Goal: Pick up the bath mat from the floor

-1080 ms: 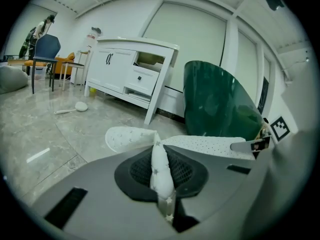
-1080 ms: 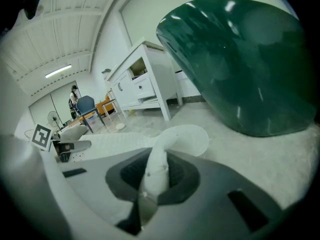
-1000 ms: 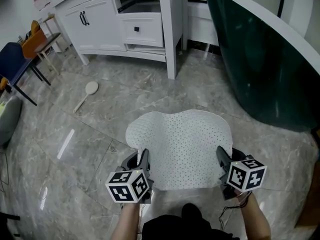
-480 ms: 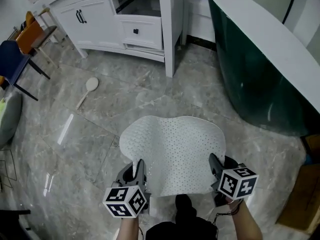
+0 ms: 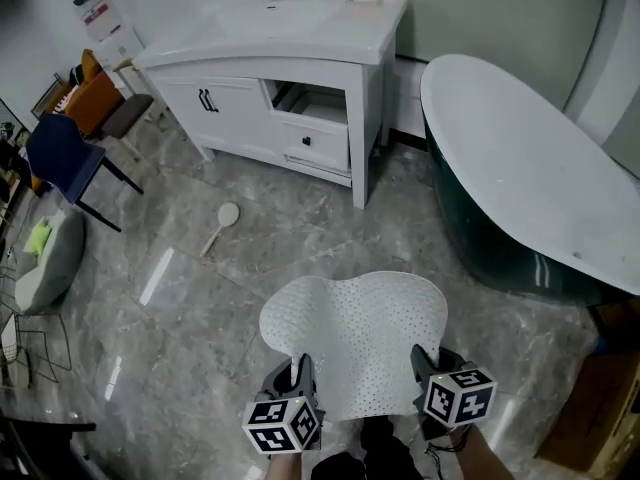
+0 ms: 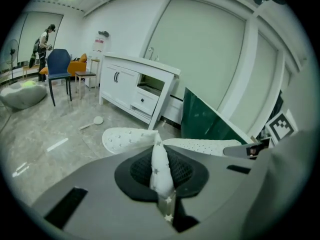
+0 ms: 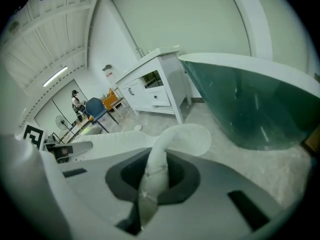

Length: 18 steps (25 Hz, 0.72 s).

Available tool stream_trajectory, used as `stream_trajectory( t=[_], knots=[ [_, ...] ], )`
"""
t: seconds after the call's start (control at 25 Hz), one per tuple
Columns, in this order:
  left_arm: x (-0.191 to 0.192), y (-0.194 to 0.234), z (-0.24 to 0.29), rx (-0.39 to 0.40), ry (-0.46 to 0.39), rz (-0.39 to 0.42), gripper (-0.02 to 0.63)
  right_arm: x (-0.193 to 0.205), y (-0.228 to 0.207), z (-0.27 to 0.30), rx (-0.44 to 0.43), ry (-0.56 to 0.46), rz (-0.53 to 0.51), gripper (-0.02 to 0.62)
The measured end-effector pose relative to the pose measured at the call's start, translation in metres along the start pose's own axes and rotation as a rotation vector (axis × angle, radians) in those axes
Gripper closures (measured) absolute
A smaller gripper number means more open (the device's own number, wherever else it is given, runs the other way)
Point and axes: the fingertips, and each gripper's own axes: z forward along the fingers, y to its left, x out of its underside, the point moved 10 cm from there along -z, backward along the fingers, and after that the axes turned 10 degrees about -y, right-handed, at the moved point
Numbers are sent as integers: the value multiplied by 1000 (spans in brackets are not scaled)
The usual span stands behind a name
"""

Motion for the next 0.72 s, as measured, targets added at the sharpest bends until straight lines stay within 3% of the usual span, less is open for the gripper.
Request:
stream_trajectory(
  t=[0.36,0.72],
  knots=[
    [-121,-45,-70,10,-62,9,584,-102,46,-89,-13,-35,-3,572],
    [-188,-76,-111,58,-150,39,584,-165,71,-141,-60,-140,-52,572]
  ],
)
